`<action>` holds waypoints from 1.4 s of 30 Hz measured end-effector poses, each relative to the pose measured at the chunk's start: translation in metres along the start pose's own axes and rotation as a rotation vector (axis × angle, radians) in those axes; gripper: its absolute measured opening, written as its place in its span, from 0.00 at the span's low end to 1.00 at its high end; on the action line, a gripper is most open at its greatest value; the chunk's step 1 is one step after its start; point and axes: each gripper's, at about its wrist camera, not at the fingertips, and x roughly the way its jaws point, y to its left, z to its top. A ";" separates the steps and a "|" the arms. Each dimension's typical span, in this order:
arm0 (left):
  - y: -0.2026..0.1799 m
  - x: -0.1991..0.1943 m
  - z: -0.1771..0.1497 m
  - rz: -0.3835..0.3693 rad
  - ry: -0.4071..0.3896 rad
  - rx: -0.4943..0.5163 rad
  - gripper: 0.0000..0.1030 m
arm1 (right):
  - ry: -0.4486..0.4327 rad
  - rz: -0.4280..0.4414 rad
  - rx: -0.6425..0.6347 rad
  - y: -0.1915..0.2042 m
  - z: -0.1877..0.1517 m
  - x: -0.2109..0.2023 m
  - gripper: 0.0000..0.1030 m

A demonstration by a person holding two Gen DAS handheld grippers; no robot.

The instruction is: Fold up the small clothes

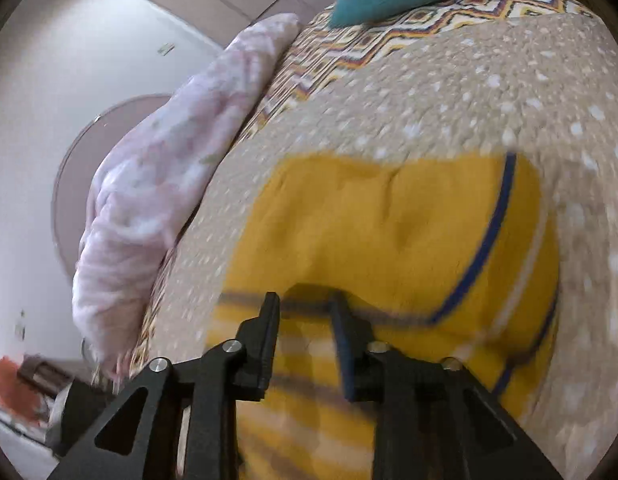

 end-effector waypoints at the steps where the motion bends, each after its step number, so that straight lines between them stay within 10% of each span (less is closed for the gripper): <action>1: -0.001 0.000 0.000 0.005 -0.002 0.006 0.84 | -0.032 -0.103 0.025 -0.006 0.006 -0.001 0.21; 3: -0.006 -0.001 -0.001 0.024 -0.001 0.031 0.84 | -0.078 -0.181 0.068 -0.014 0.014 -0.009 0.22; 11: -0.012 -0.002 -0.003 0.057 -0.003 0.066 0.84 | -0.059 0.090 -0.057 0.028 -0.020 -0.032 0.39; 21: -0.023 -0.007 -0.007 0.115 -0.001 0.126 0.84 | -0.251 0.021 0.342 -0.091 -0.037 -0.086 0.38; 32: -0.032 -0.005 -0.006 0.176 0.001 0.139 0.85 | -0.188 0.056 -0.021 -0.005 -0.037 -0.066 0.38; 37: -0.026 -0.005 -0.009 0.170 -0.020 0.092 0.92 | -0.231 -0.168 -0.070 -0.037 -0.045 -0.044 0.38; 42: -0.017 -0.025 -0.005 0.107 -0.002 0.036 0.91 | -0.288 0.093 0.176 -0.104 -0.046 -0.056 0.39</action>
